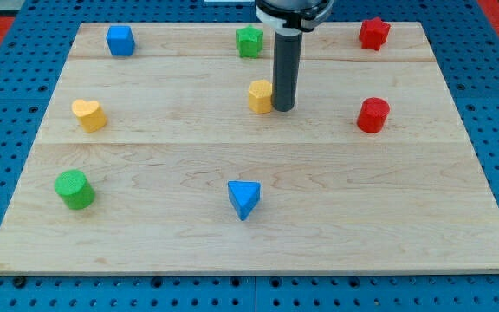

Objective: Keep the green star above the yellow hexagon

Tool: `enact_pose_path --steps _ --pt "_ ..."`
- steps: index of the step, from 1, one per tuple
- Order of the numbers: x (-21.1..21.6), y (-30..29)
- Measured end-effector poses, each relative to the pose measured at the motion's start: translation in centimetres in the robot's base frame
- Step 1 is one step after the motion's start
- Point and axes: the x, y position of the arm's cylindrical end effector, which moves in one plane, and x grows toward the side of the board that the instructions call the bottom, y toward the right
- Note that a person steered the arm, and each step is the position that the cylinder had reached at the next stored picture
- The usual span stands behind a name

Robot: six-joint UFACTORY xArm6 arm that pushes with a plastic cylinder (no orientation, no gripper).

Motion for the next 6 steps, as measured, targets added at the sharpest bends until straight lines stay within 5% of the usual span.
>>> enact_pose_path --steps 2,3,6 --pt "-14.3 -0.9" --pt "-17.7 -2.3" --pt "-12.5 -6.7"
